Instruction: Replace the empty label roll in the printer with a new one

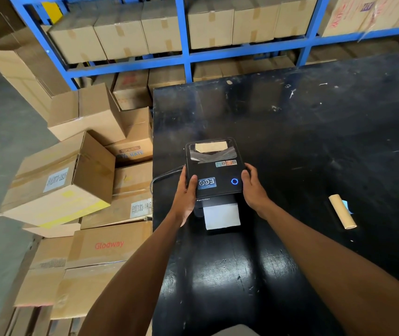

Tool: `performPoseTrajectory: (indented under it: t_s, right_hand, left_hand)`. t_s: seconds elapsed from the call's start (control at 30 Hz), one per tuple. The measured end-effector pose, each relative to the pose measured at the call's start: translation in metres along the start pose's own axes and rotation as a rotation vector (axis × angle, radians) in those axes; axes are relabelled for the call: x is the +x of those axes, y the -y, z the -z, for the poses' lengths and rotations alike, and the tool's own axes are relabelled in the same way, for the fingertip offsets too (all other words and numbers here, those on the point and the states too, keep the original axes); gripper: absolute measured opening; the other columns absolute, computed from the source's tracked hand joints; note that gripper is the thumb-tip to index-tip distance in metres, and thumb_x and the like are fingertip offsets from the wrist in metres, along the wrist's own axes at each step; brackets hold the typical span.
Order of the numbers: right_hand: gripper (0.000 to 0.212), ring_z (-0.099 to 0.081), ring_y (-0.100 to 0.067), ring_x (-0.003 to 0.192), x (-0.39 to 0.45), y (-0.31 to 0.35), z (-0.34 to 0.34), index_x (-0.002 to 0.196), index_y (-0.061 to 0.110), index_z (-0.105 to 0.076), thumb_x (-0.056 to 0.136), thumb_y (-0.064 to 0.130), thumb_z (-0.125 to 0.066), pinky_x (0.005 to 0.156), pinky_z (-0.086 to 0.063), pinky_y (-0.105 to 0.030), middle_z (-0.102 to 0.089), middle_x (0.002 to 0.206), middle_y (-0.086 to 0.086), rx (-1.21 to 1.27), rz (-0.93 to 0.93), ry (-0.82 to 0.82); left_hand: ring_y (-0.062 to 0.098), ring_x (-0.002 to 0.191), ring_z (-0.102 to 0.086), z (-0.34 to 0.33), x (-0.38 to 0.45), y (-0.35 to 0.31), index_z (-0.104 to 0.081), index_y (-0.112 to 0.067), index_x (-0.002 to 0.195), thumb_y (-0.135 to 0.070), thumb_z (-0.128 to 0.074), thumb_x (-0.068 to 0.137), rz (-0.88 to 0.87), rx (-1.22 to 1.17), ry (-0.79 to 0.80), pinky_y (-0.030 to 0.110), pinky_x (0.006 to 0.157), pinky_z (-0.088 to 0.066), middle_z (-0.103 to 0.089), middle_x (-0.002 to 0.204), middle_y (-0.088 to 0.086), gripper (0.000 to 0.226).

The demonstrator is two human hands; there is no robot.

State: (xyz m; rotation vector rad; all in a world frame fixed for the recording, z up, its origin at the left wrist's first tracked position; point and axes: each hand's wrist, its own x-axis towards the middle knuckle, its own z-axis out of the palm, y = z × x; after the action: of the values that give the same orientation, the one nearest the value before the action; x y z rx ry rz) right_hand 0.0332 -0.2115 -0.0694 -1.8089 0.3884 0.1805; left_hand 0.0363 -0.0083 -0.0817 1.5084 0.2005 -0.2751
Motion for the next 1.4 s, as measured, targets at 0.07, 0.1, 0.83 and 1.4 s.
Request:
performPoseTrajectory:
  t_s: [0.07, 0.1, 0.83, 1.4]
  right_hand:
    - [0.044, -0.055, -0.018, 0.102, 0.0, 0.0, 0.0, 0.147, 0.028, -0.025, 0.105, 0.042, -0.023, 0.079, -0.047, -0.029, -0.054, 0.133, -0.01, 0.003, 0.003, 0.003]
    - [0.044, -0.055, -0.018, 0.101, 0.0, 0.0, 0.0, 0.148, 0.028, -0.025, 0.105, 0.042, -0.023, 0.078, -0.046, -0.028, -0.054, 0.132, -0.009, 0.003, 0.004, 0.004]
    - [0.046, -0.054, -0.019, 0.106, -0.003, 0.001, 0.0, 0.148, 0.031, -0.023, 0.104, 0.045, -0.025, 0.087, -0.046, -0.035, -0.052, 0.137, -0.01, 0.027, -0.003, 0.007]
    - [0.047, -0.05, -0.019, 0.11, -0.006, 0.006, 0.004, 0.149, 0.035, -0.02, 0.104, 0.047, -0.024, 0.088, -0.041, -0.036, -0.047, 0.144, -0.01, -0.025, -0.031, 0.035]
  left_hand:
    - [-0.001, 0.092, -0.072, -0.001, -0.001, -0.001, -0.012, -0.034, 0.158, -0.038, -0.042, 0.105, 0.001, 0.006, -0.001, 0.013, 0.064, -0.057, -0.057, 0.125, -0.007, 0.061]
    - [0.003, 0.095, -0.071, -0.001, -0.002, -0.002, -0.012, -0.034, 0.158, -0.038, -0.042, 0.105, 0.003, 0.008, -0.003, 0.014, 0.064, -0.057, -0.056, 0.128, -0.006, 0.061]
    - [0.008, 0.104, -0.066, -0.001, -0.006, -0.006, -0.011, -0.035, 0.158, -0.04, -0.043, 0.104, 0.024, 0.016, 0.001, 0.013, 0.066, -0.057, -0.052, 0.135, -0.001, 0.063]
    - [-0.011, 0.089, -0.07, 0.006, -0.013, -0.008, -0.02, -0.026, 0.158, -0.034, -0.047, 0.104, 0.002, 0.089, -0.01, 0.01, 0.065, -0.056, -0.06, 0.122, -0.01, 0.06]
